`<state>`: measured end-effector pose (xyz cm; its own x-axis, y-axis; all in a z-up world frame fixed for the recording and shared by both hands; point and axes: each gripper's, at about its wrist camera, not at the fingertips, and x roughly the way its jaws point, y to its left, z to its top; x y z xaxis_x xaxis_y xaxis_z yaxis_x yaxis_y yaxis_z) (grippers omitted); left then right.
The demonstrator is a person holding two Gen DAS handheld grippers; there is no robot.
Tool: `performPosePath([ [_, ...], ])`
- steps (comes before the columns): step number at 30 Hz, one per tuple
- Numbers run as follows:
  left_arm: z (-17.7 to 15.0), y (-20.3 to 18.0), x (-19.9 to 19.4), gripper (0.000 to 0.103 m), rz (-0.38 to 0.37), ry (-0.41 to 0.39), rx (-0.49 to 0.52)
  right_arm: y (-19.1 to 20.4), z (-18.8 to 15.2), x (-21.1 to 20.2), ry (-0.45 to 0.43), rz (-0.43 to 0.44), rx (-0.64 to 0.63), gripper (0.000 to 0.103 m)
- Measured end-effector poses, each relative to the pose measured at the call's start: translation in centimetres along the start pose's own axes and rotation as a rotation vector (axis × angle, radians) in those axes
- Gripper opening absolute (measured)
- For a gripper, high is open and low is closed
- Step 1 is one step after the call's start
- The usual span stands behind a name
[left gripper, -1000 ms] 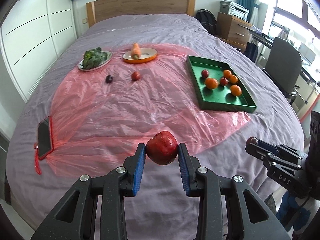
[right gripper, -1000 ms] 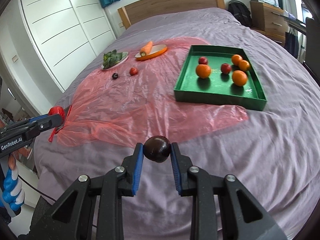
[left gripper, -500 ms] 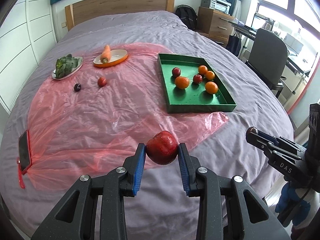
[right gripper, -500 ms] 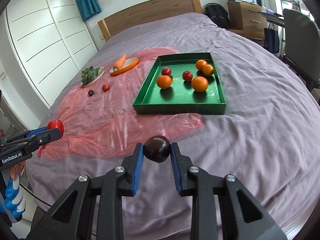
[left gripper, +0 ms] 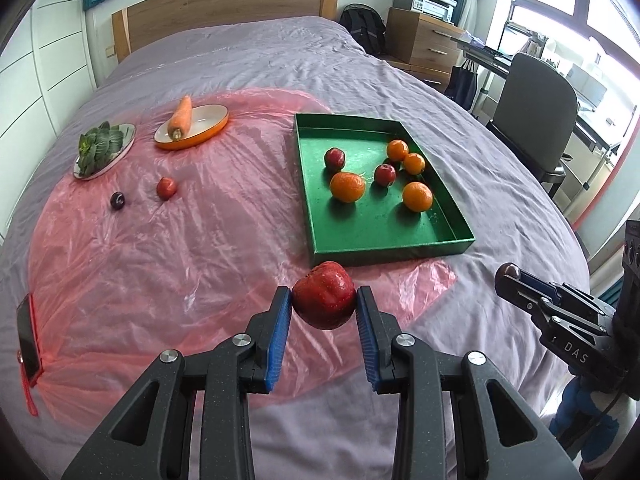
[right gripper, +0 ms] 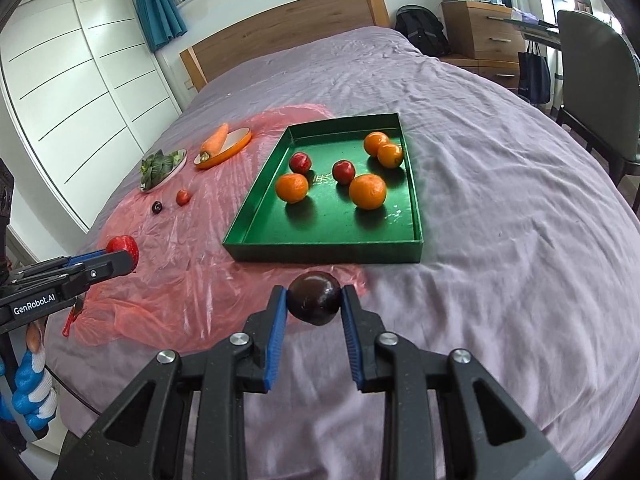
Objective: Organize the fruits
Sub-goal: 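Carry the apple over the green tray with the left tool while the right tool carries the plum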
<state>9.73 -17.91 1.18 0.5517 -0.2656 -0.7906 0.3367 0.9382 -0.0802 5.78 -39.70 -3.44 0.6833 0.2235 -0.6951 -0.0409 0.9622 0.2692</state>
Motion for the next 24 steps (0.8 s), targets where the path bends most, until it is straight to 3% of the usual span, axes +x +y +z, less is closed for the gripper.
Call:
performPosePath([
  [24,5.2,-1.9,10.2,0.028,-0.055,0.06,0.032,-2.8,5.4,9.4,0.054,-0.014,-0.016,0.041],
])
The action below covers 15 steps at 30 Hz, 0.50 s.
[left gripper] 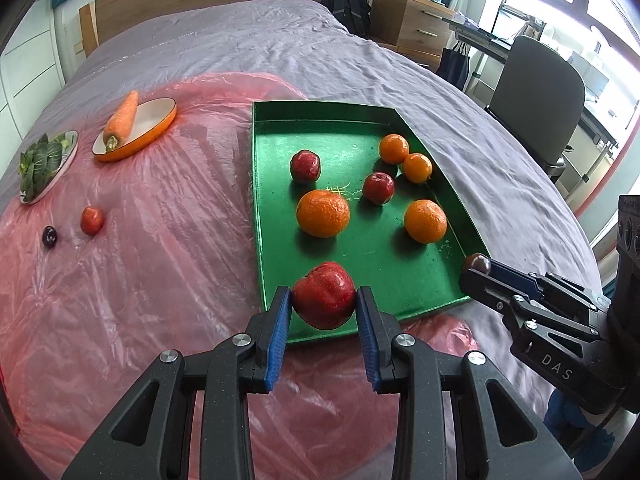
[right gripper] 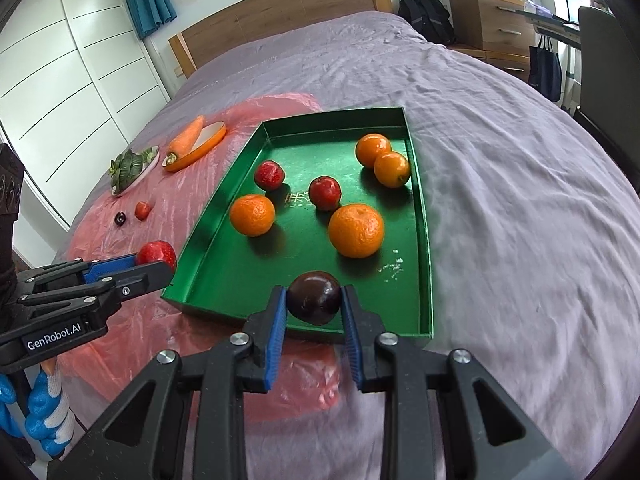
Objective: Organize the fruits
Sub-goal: 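Carry the apple over the green tray with the left tool while the right tool carries the plum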
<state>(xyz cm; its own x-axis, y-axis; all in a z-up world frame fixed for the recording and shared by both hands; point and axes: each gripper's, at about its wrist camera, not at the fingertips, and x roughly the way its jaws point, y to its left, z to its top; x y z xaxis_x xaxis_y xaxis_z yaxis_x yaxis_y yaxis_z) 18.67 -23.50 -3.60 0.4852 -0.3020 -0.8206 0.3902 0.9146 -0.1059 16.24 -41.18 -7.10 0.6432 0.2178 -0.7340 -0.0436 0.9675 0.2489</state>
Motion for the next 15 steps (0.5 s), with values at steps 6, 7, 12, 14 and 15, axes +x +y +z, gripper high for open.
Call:
performPosePath([
  [6,0.6,-0.4,1.9,0.028,-0.013,0.014,0.007,-0.9,0.3,1.8,0.019,-0.012,0.005,0.041],
  [7,0.6,-0.4,2.2,0.028,-0.014,0.017,0.008,-1.1,0.3,2.1,0.022,-0.015,0.008,0.041],
  [12,0.6,-0.5,3.6,0.028,-0.021,0.035,0.008,-1.5,0.0,3.3,0.035,-0.022,0.012,0.041],
  [14,0.5,-0.6,4.1,0.028,-0.019,0.038,0.012,-1.6,-0.1,3.7,0.039,-0.024,0.01,0.041],
  [15,0.5,-0.6,4.2,0.028,-0.016,0.039,0.014,-1.7,-0.2,3.9,0.041,-0.024,0.009,0.041],
])
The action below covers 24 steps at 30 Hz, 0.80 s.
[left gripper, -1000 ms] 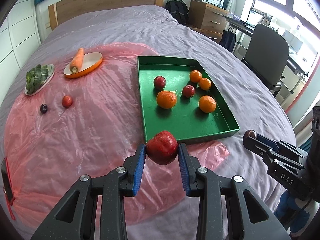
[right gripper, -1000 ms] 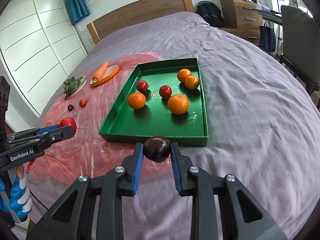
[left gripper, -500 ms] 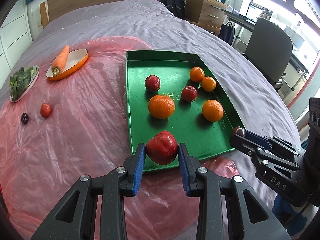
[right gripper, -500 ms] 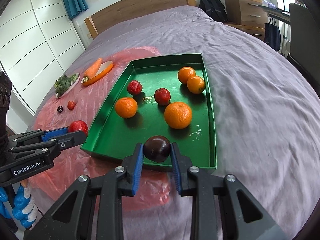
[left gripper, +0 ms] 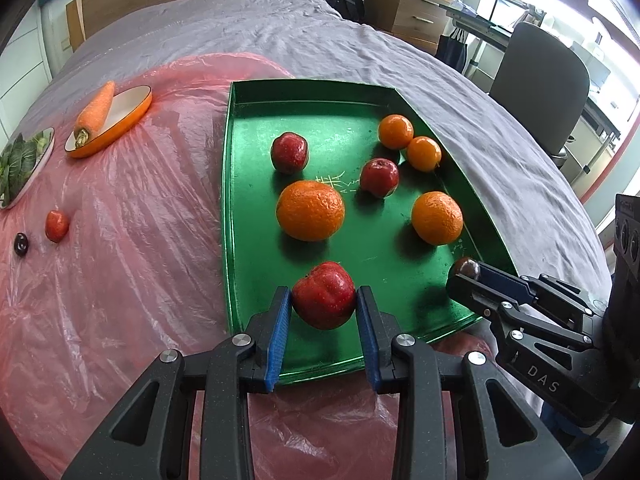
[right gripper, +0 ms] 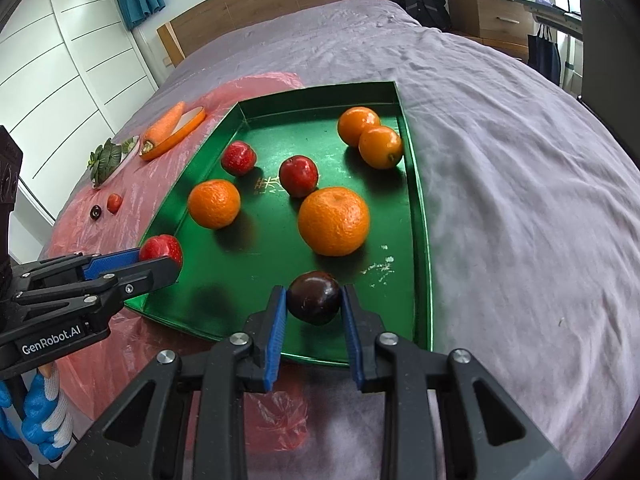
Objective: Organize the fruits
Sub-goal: 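Carry the apple over the green tray with the left tool while the right tool carries the plum, then open the left tool to drop the apple into the tray while the right tool drops the plum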
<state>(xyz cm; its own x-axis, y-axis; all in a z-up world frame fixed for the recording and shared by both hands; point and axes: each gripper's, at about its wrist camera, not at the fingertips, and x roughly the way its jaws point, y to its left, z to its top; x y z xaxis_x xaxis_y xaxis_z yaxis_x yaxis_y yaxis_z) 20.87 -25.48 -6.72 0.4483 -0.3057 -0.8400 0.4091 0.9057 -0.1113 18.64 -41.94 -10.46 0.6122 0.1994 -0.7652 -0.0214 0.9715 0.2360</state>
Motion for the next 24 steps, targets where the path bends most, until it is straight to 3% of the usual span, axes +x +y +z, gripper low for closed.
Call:
performPosePath([
  [24,-0.3,-0.3,2.0,0.029,0.033,-0.003,0.014,0.2,0.0,1.1,-0.007,-0.052,-0.055,0.041],
])
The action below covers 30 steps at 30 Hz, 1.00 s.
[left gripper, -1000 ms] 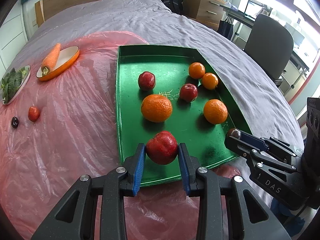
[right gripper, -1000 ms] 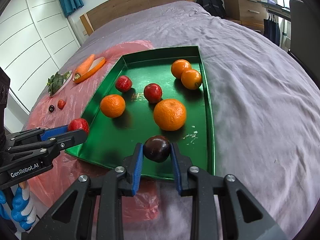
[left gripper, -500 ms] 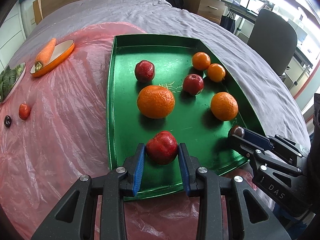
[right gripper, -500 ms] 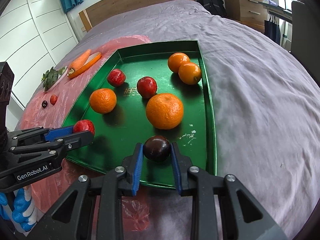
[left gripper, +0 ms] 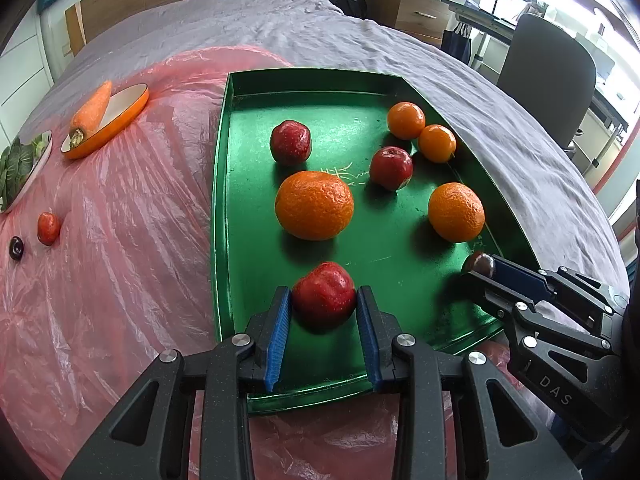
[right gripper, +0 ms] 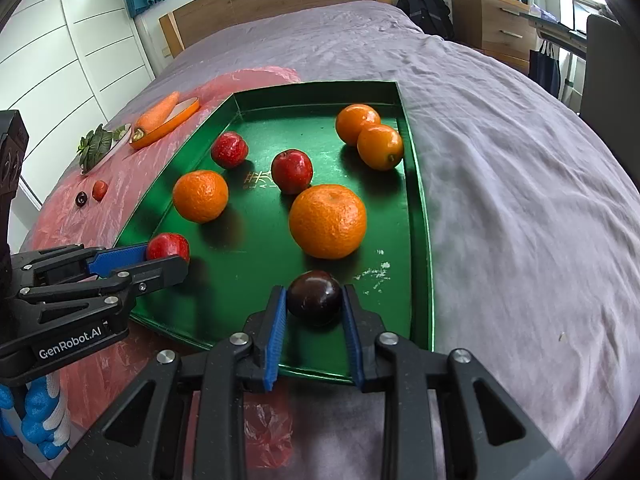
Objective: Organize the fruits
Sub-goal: 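Open the left tool to drop the apple into the tray while the right tool drops the plum, then withdraw both open tools away from the green tray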
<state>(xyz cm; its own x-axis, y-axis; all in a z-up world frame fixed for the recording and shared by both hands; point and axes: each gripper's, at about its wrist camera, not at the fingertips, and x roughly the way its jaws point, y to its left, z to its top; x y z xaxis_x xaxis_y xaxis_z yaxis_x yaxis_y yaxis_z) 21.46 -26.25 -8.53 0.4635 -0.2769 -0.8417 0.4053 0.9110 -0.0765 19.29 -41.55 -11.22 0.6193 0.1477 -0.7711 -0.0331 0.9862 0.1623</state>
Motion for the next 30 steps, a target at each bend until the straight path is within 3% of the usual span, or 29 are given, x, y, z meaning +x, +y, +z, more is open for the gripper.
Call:
performPosePath([
  [15,0.0,0.1,-0.2,0.03,0.006,-0.002,-0.003,0.0,-0.1,0.0,-0.001,-0.007,0.0,0.044],
  [17,0.0,0.2,-0.4,0.034,0.007,-0.007,-0.005,0.0,-0.1,-0.1,-0.002,-0.013,0.001,0.054],
  [18,0.0,0.2,-0.4,0.036,0.006,-0.008,-0.006,-0.1,-0.2,-0.2,-0.004,-0.02,0.002,0.071],
  [19,0.0,0.3,-0.6,0.039,0.005,-0.011,-0.006,-0.1,-0.2,-0.3,-0.008,-0.026,0.003,0.077],
  [27,0.2,0.0,-2.5,0.046,-0.007,-0.051,0.004,0.0,-0.1,-1.8,-0.023,-0.05,0.014,0.081],
  [30,0.1,0.3,-4.0,0.047,-0.02,-0.074,-0.004,0.3,0.0,-3.1,-0.036,-0.064,0.015,0.089],
])
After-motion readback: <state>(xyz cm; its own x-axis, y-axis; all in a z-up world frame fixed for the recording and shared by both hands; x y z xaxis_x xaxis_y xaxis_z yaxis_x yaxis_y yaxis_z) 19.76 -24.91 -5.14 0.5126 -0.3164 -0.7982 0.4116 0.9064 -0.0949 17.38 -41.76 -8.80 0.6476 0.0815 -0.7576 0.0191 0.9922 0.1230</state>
